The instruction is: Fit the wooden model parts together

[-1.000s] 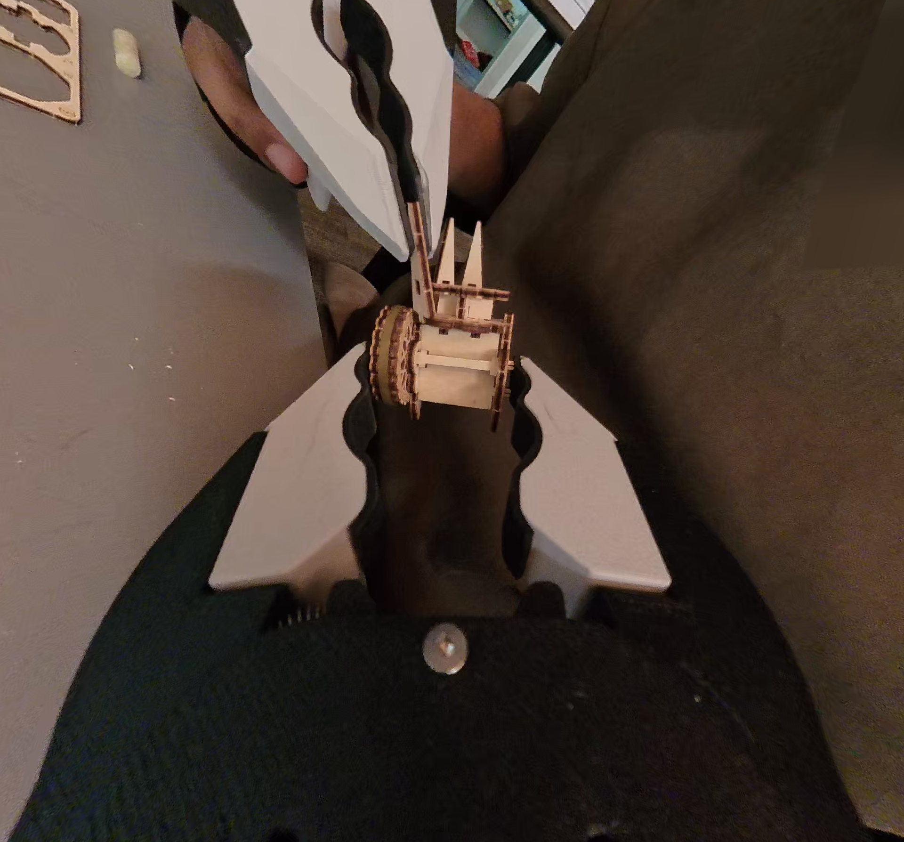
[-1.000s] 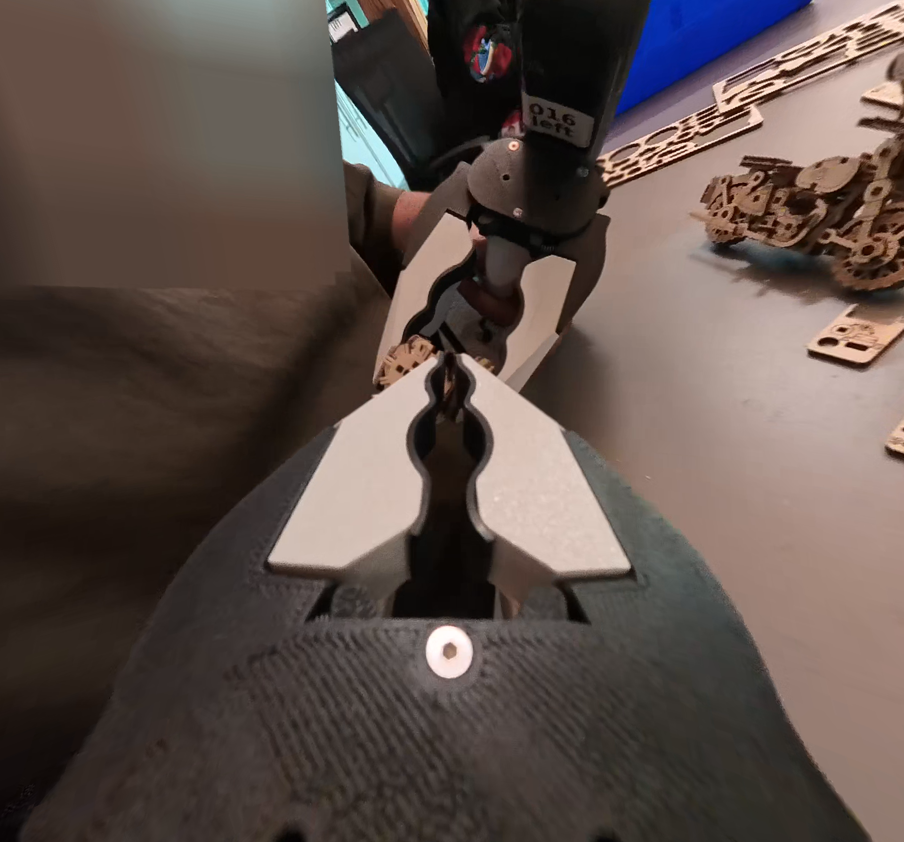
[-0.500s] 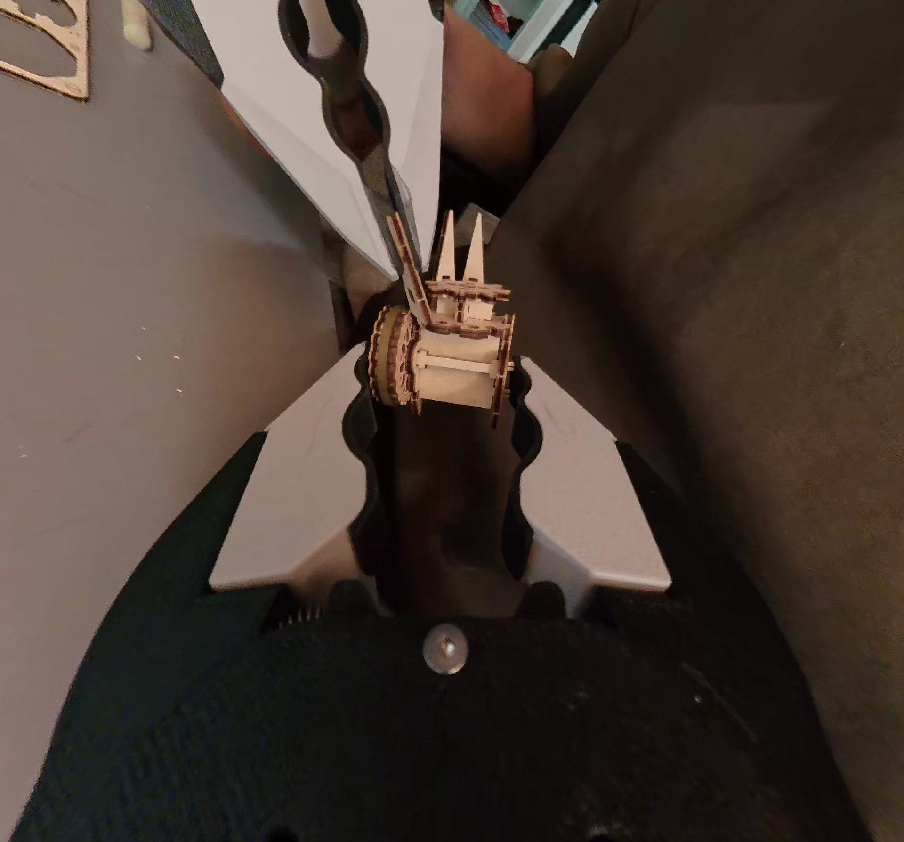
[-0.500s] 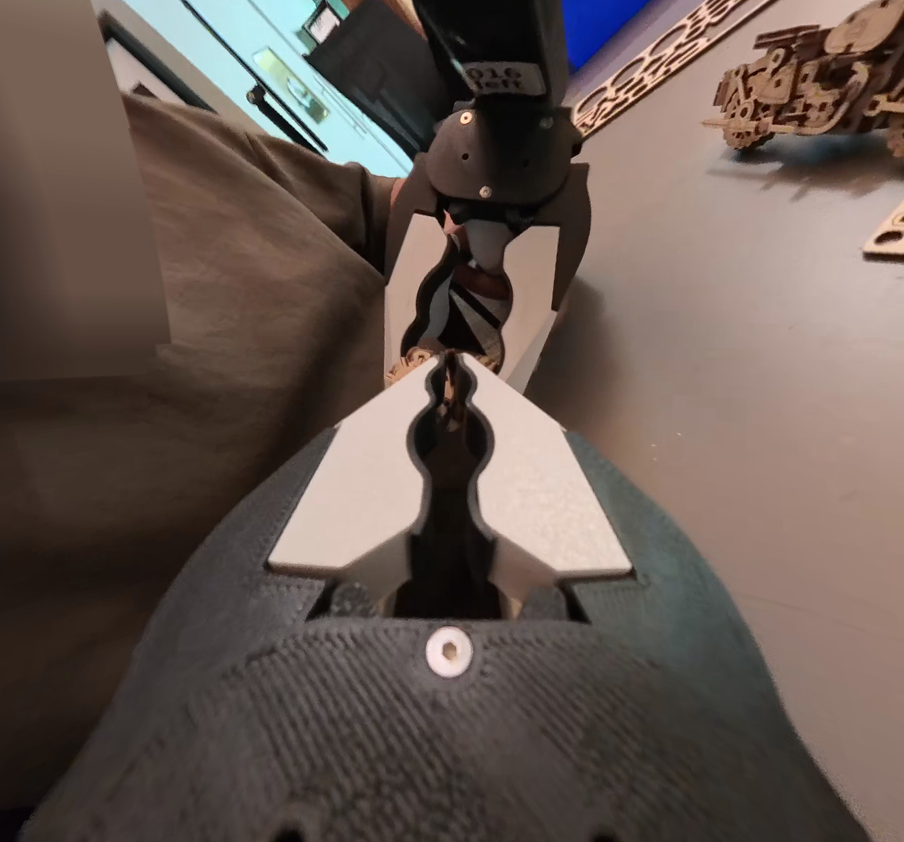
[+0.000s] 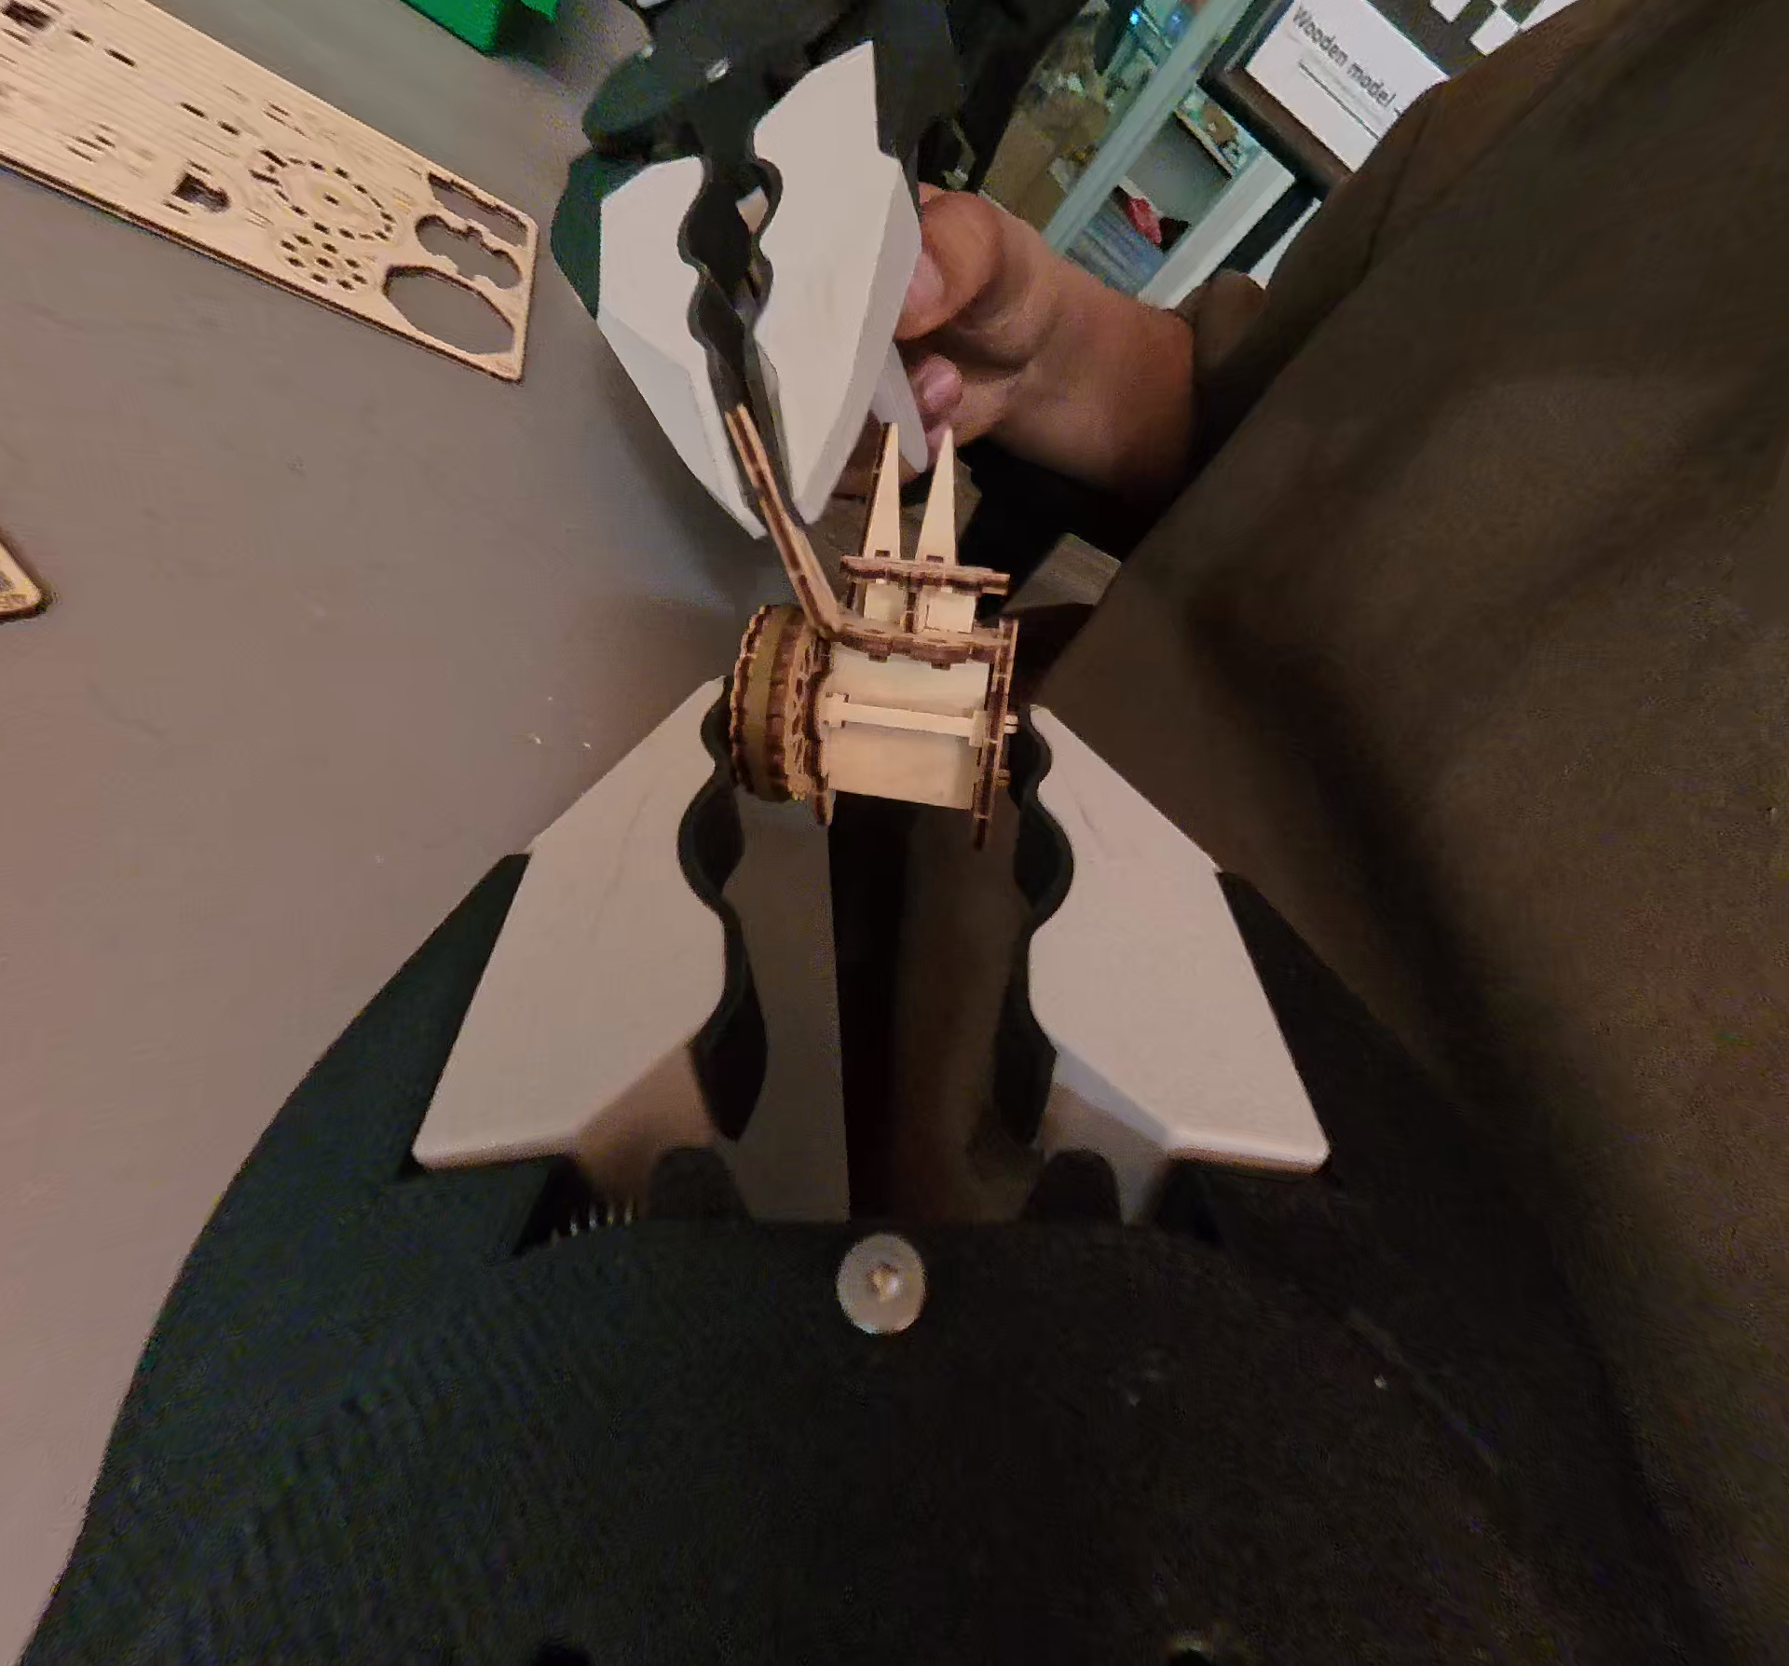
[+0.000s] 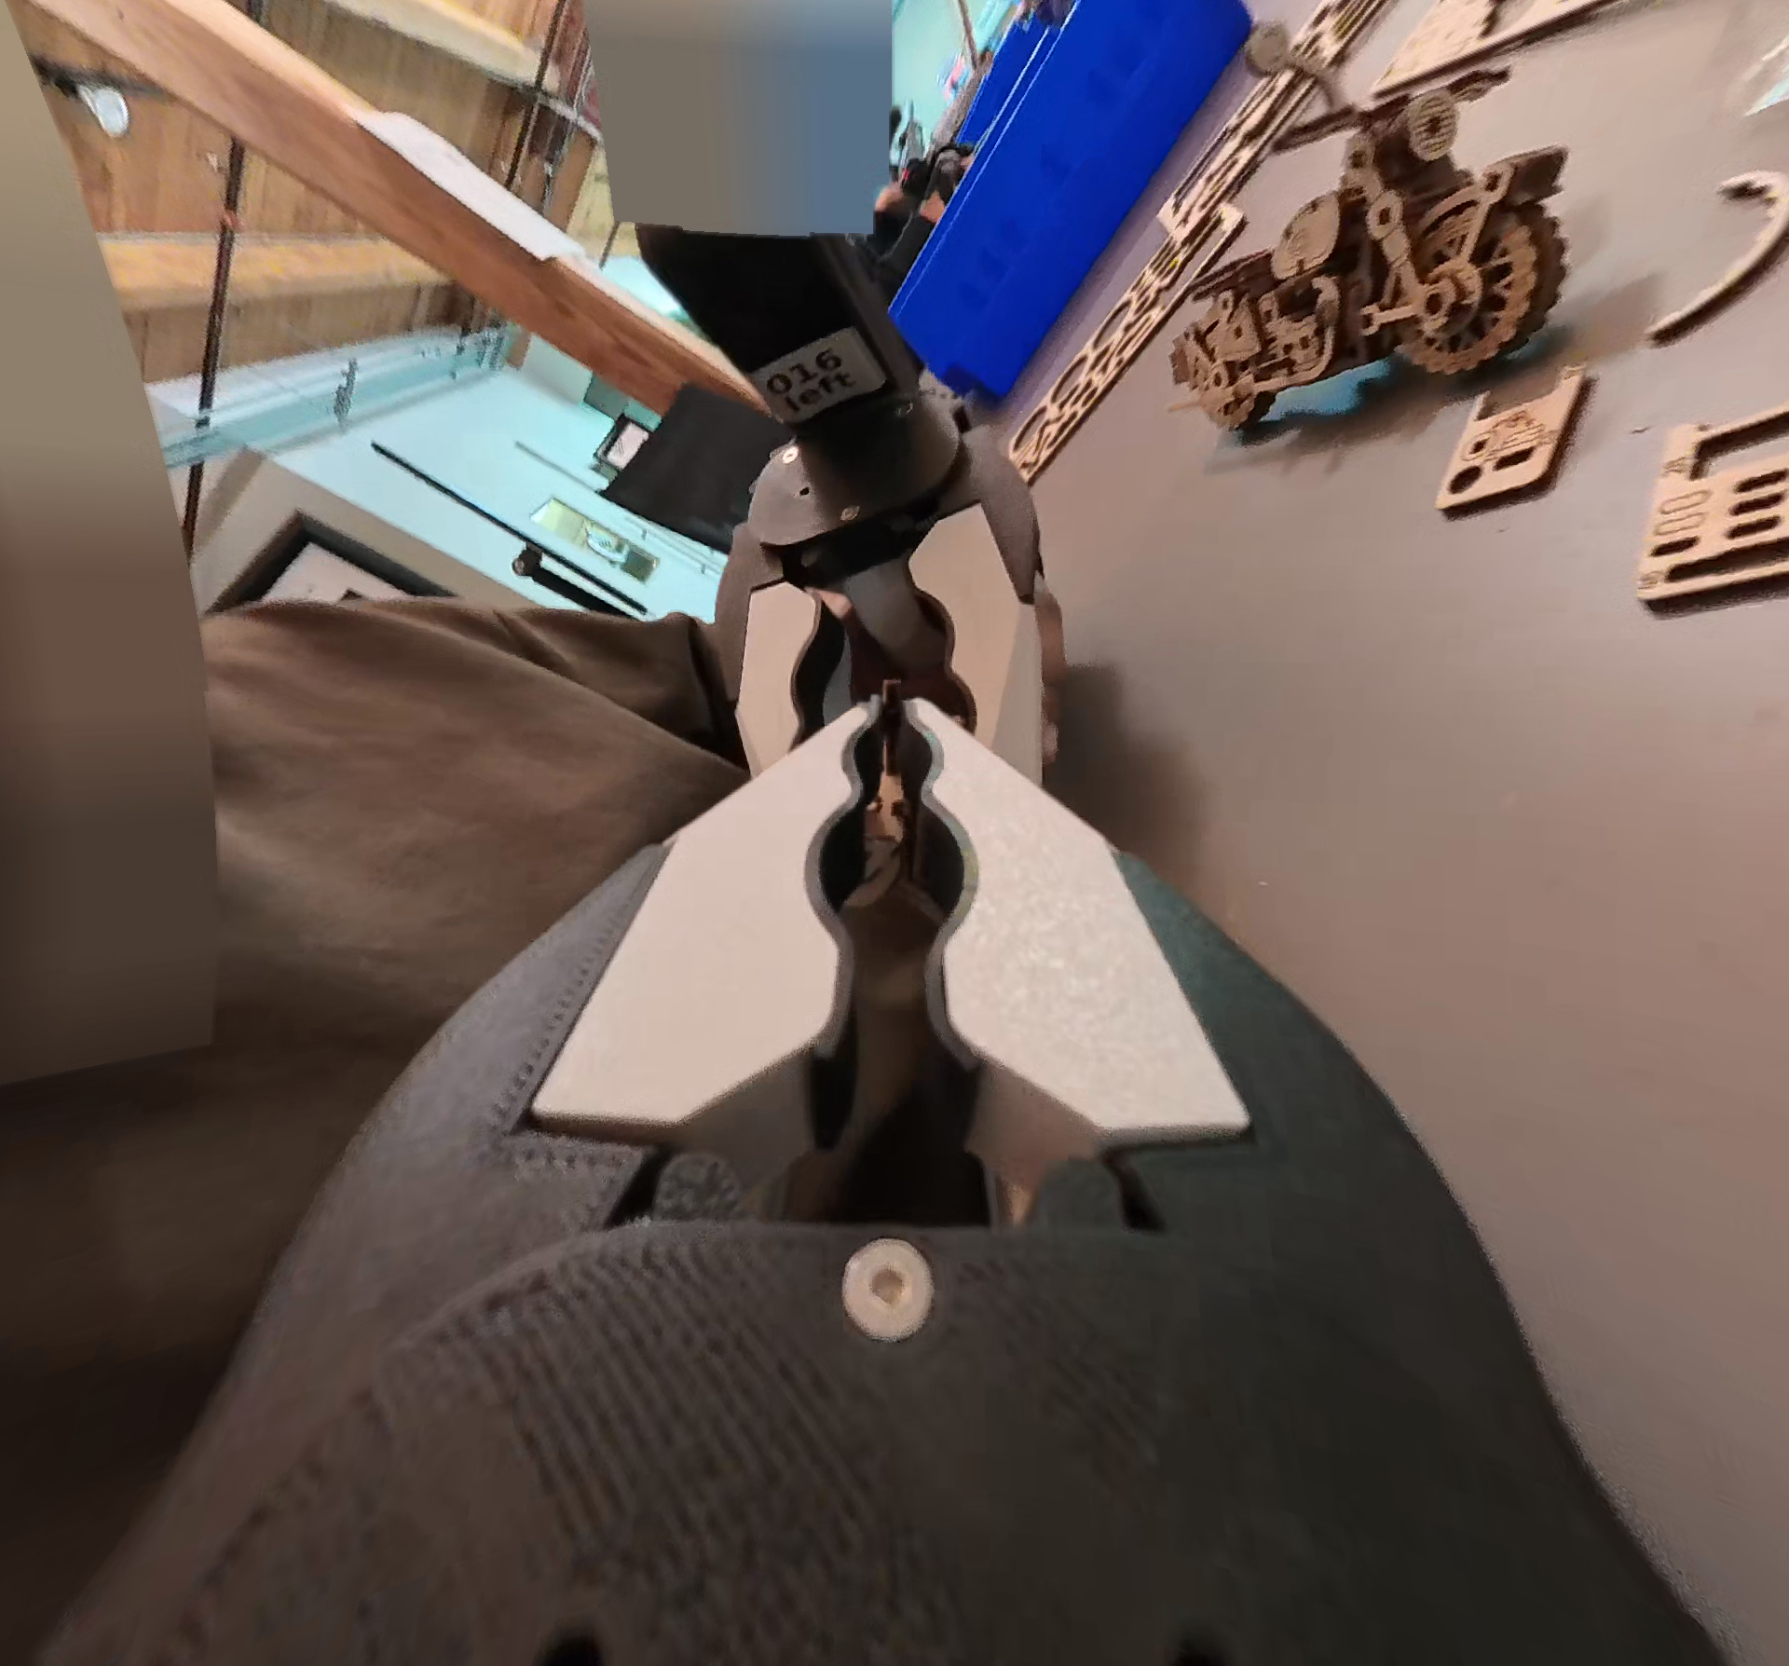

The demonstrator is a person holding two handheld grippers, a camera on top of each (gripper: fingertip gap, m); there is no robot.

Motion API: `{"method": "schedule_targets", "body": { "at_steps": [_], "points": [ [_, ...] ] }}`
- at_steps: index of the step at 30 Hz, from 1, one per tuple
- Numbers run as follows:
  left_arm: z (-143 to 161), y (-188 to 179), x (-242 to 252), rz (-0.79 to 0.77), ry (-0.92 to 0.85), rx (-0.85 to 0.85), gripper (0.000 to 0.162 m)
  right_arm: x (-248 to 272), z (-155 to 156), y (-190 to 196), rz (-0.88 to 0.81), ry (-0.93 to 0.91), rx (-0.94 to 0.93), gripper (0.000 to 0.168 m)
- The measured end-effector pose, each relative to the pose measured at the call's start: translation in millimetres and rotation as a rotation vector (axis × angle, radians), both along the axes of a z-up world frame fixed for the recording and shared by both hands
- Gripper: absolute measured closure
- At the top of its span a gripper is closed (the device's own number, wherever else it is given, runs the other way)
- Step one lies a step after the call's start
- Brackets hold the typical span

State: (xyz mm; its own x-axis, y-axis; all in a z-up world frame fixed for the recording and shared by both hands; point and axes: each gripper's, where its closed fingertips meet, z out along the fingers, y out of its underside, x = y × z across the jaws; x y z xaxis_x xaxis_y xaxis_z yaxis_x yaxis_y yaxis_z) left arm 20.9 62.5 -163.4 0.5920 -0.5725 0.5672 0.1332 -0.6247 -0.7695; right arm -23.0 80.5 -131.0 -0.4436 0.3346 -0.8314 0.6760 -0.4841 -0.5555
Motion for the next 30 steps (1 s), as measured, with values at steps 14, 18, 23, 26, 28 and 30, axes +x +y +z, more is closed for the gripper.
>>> {"method": "schedule_targets", "body": {
  "at_steps": [14, 18, 23, 26, 28, 30],
  "points": [
    [-15.1, 7.4, -29.0, 0.105, 0.224, 0.035, 0.11, -10.5, -14.6, 63.5, -0.218, 0.2, 0.54, 0.168],
    [-10.9, 1.6, -21.5, 0.052, 0.122, 0.002, 0.11, -8.5, -8.9, 43.7, -0.164, 0.282, 0.558, 0.167],
    [9.9, -8.1, 2.3, -0.059, -0.117, -0.021, 0.109, 1.9, 7.9, 9.4, -0.057, 0.405, 0.481, 0.168],
    [16.7, -10.6, 7.9, -0.086, -0.177, -0.022, 0.109, 8.2, 15.1, -2.4, -0.018, 0.461, 0.465, 0.168],
    [23.4, -10.7, 9.0, -0.091, -0.235, -0.022, 0.109, 11.1, 18.5, -6.9, -0.003, 0.486, 0.455, 0.168],
    [26.2, -10.4, 9.0, -0.093, -0.269, -0.026, 0.109, 13.2, 22.9, -8.8, 0.002, 0.506, 0.435, 0.168]
  ]
}}
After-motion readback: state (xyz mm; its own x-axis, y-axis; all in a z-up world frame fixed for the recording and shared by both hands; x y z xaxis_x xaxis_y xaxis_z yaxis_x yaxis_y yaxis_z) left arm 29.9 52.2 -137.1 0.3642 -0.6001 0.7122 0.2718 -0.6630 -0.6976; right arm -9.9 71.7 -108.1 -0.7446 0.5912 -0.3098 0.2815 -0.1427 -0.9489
